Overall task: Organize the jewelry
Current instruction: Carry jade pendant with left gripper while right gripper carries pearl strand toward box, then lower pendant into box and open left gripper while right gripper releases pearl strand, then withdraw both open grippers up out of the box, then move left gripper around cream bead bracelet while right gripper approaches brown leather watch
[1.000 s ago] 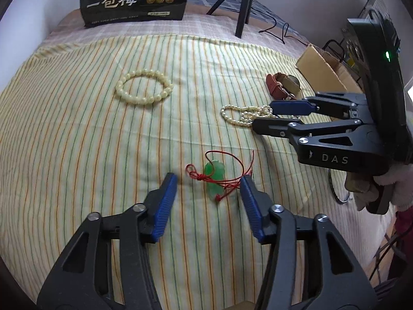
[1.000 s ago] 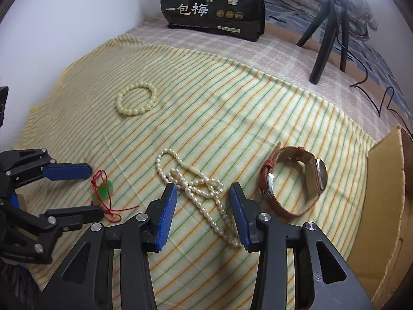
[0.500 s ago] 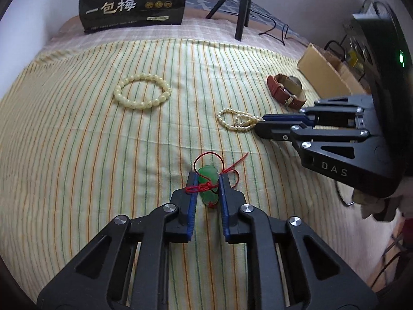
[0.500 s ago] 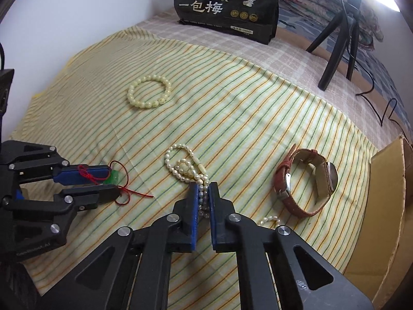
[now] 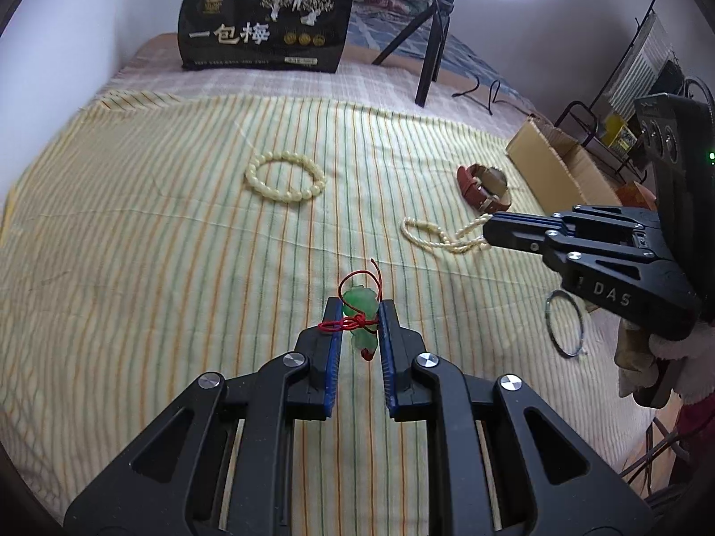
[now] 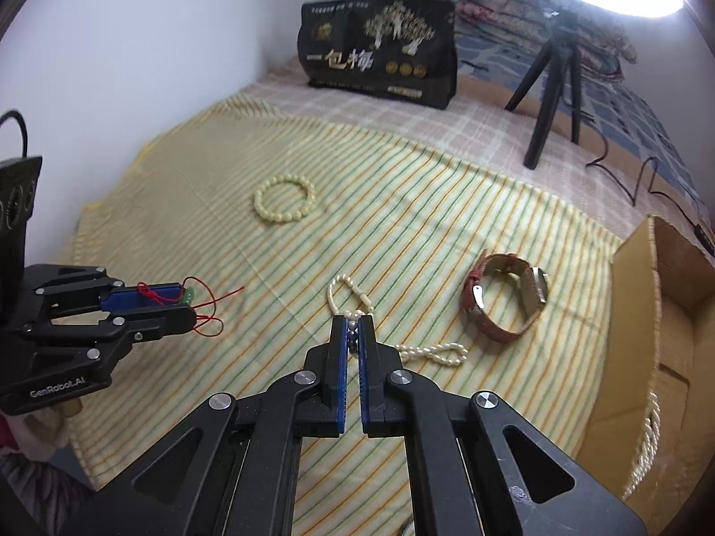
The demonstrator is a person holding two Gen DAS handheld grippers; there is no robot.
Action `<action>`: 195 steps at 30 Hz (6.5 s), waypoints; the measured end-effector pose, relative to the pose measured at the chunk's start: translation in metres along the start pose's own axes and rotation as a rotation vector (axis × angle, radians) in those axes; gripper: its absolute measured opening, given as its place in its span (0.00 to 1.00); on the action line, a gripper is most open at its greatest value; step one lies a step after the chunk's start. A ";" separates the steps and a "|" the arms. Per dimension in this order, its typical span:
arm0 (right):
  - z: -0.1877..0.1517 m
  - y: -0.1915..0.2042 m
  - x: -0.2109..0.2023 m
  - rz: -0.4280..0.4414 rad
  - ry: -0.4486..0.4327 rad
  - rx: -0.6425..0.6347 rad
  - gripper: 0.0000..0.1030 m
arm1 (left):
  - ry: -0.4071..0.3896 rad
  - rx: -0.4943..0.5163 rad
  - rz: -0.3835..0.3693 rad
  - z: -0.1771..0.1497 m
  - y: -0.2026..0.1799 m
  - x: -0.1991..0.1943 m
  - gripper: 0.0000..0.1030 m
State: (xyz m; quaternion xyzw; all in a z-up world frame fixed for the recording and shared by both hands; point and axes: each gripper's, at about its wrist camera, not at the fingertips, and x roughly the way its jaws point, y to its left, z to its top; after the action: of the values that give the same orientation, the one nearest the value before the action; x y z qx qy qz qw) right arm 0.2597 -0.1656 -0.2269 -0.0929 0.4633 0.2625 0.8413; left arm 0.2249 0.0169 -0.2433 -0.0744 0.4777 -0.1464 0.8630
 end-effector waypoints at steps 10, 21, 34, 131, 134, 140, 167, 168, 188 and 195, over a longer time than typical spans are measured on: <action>0.003 0.002 -0.057 0.011 -0.100 0.049 0.03 | -0.051 0.014 -0.007 0.005 -0.011 -0.038 0.14; -0.001 -0.005 -0.123 -0.017 -0.186 0.078 0.03 | -0.097 0.061 -0.033 0.009 -0.039 -0.072 0.14; -0.020 -0.037 -0.196 -0.080 -0.291 0.145 0.03 | -0.118 0.142 -0.077 0.017 -0.090 -0.085 0.14; -0.082 -0.134 -0.171 -0.185 -0.216 0.244 0.46 | -0.071 0.262 -0.079 0.129 -0.208 0.015 0.38; -0.074 -0.124 -0.171 -0.180 -0.217 0.222 0.46 | -0.090 0.252 -0.063 0.131 -0.185 0.001 0.38; -0.057 -0.102 -0.163 -0.165 -0.211 0.152 0.46 | -0.119 0.217 -0.021 0.132 -0.134 -0.022 0.37; -0.004 -0.039 -0.064 -0.040 0.012 0.007 0.46 | 0.049 -0.046 0.095 0.098 0.057 0.019 0.30; -0.003 -0.038 -0.058 -0.036 0.026 0.002 0.46 | 0.060 -0.054 0.091 0.097 0.060 0.024 0.30; 0.023 -0.044 0.025 -0.080 0.184 -0.005 0.46 | 0.142 -0.059 0.110 0.100 0.069 0.084 0.23; 0.027 -0.049 0.046 -0.075 0.210 0.004 0.42 | 0.136 -0.035 0.135 0.100 0.068 0.094 0.16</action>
State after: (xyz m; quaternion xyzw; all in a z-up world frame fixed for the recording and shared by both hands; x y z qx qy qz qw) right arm 0.3251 -0.1804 -0.2542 -0.1356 0.5455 0.2188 0.7976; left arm 0.3689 0.0498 -0.2837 -0.0471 0.5414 -0.0844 0.8352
